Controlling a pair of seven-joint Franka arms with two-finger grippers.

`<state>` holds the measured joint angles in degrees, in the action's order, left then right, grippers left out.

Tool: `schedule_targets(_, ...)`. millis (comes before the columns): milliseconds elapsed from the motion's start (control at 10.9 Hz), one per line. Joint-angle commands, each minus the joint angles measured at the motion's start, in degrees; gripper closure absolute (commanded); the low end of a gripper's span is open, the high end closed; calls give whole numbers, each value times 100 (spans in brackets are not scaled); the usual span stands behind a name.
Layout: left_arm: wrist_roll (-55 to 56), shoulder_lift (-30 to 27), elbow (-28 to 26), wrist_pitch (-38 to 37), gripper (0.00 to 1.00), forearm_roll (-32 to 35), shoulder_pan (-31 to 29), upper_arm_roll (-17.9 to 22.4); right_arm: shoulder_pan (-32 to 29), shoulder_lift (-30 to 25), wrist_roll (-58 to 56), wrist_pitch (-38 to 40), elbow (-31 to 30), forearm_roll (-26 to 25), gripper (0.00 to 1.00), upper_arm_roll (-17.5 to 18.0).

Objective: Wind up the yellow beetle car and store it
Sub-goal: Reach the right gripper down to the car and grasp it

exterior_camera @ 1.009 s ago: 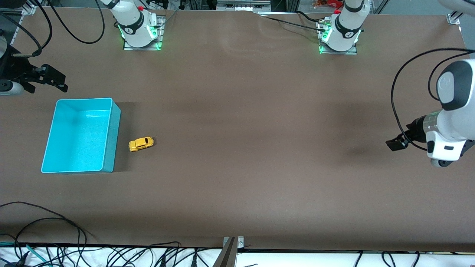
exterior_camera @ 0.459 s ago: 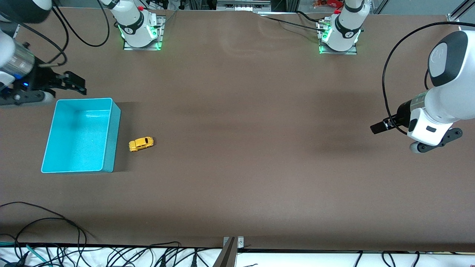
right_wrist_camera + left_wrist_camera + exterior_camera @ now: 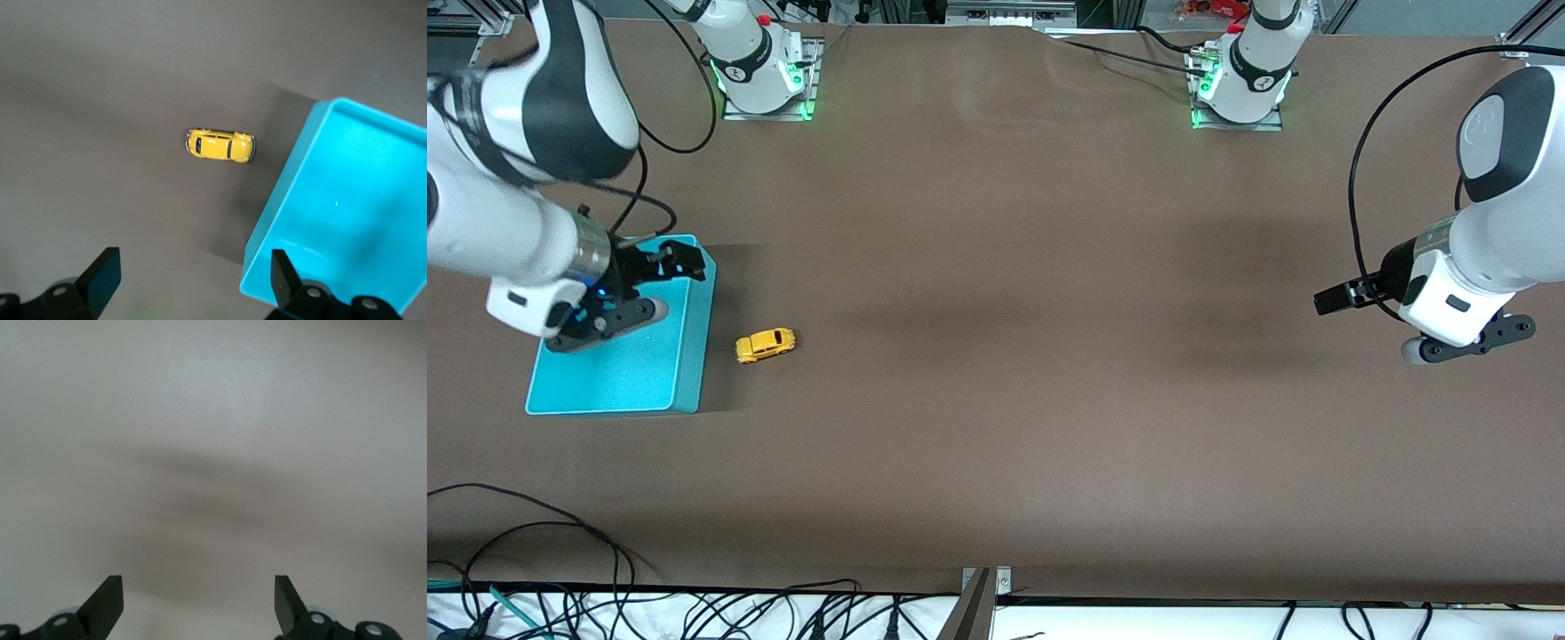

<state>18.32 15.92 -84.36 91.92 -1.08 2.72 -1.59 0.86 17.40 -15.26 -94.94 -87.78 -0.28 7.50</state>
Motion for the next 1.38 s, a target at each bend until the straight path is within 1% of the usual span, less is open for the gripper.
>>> schedule_targets(0, -1363, -36, 122, -104, 0, 116, -123, 0, 45, 772, -1467, 64, 691, -42, 0, -3)
schedule_targets(184, -1357, -72, 130, -96, 0, 117, -123, 9, 133, 1010, -2111, -496, 613, -104, 0, -12)
schedule_targets(459, -1409, -63, 262, -87, 0, 108, -166, 9, 151, 1047, -2612, -1445, -193, -192, 0, -3)
schedule_targets(551, -1410, -63, 271, -96, 0, 116, -306, -8, 151, 994, -2649, -1787, -518, -192, 0, -3)
schedule_targets(734, -1437, -72, 271, -96, 0, 64, -316, -26, 151, 950, -2859, -2150, -854, -174, 0, 6)
schedule_targets(918, -1402, -72, 271, -96, 0, 64, -272, -43, 151, 1020, -3035, -2658, -1170, -165, 0, 6)
schedule_targets(1101, -1410, -46, 271, -96, 0, 81, -272, -43, 151, 1151, -3421, -3213, -1487, -165, 0, 58)
schedule_targets(1285, -1410, -45, 271, -96, 0, 47, -281, -43, 142, 1100, -3938, -3468, -1943, -165, 0, 85)
